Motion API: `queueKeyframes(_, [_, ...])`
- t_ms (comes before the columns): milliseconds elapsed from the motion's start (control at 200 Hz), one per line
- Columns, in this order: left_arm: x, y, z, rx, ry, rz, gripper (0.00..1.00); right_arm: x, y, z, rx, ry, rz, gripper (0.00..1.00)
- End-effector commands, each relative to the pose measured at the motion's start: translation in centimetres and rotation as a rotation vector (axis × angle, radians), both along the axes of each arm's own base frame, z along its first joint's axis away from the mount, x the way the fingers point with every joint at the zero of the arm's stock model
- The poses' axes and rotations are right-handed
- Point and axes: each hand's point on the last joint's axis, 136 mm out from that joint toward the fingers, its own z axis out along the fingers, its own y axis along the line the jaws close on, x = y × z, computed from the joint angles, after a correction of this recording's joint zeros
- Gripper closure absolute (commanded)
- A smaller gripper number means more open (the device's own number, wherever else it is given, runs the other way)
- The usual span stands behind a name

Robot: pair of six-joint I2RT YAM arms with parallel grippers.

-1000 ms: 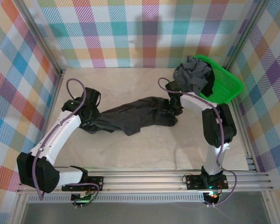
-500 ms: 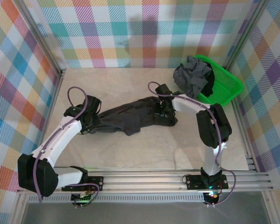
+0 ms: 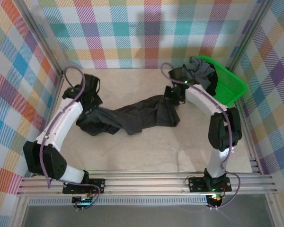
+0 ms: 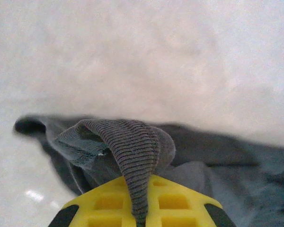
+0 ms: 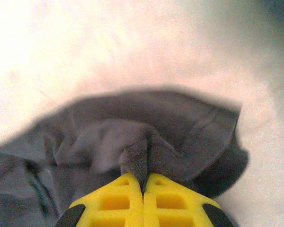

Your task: Fold and stack the t-shirts

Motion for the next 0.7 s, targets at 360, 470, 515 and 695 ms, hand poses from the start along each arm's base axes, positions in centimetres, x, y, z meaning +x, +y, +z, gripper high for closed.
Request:
queueKeyframes(360, [2.8, 2.6, 20.7, -0.086, -0.662, 0.079, 1.0, -2.5, -8.1, 19.1, 0.123, -0.46, -0.149, 1.0])
queueKeyframes(470, [-1.2, 5.2, 18.8, -0.025, -0.729, 0.185, 0.97, -5.5, -9.5, 17.3, 0.12, -0.456, -0.204, 1.0])
queueKeyframes(515, [-2.4, 6.0, 16.1, 0.011, -0.677, 0.216, 0.95, -6.6, -9.8, 15.5, 0.117, -0.422, -0.216, 1.0])
queueKeyframes(695, [-4.9, 6.9, 1.5, 0.062, -0.34, 0.218, 0.83, -8.6, -9.5, 7.4, 0.113, -0.239, -0.213, 1.0])
